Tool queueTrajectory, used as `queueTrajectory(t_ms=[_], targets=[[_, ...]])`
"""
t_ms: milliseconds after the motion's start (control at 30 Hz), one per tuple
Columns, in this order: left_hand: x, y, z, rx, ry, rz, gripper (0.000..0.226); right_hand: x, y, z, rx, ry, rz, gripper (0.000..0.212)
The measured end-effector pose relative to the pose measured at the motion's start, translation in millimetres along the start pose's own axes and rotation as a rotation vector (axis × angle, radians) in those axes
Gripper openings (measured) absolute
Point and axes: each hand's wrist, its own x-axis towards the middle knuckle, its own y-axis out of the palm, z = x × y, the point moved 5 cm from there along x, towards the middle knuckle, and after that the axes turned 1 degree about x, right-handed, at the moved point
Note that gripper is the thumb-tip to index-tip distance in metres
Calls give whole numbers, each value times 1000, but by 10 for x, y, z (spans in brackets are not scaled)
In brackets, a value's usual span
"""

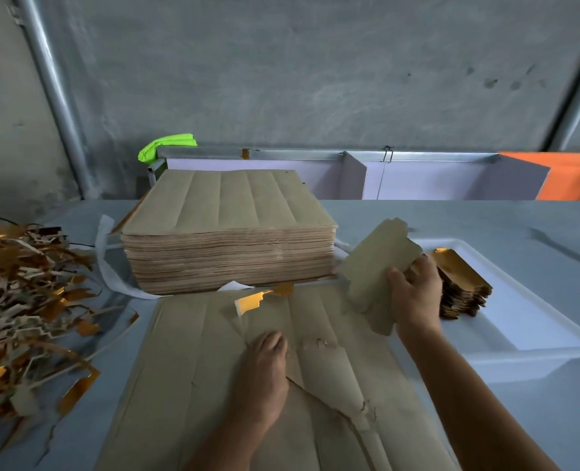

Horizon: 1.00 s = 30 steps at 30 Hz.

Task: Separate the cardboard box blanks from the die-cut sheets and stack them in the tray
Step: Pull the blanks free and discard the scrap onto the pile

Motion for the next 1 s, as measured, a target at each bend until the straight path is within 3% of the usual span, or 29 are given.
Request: queueTrajectory(t_ms=[100,200,267,333,433,567,667,833,1000], targets=[[-37,32,6,-4,-7,23,54,-16,-215,55,-173,-137,68,61],[-34,69,2,0,76,39,62,-98,-391,38,-312,-177,101,77],[-21,65,-48,-36,159,96,57,-183,-464,-4,-362,-167,140,63],[-24,74,-135,-60,211,129,54,-265,-510,-68,-383,-114,164,35],[9,91,-281,114,-15,260,38,-367,-538,-52,-426,-125,151,23],[-157,158,-692,110,-279,486,104,-506,-555,38,-534,-244,90,27],[-376,214,-907,249,-315,536,122,-618,-592,44,-611,-279,97,28],[-413,109,-784,173,-318,410,73,-740,-582,32,-756,-358,204,23],[-452,28,-652,143,-254,396,32,-817,-472,-21,-875,-272,294,23]])
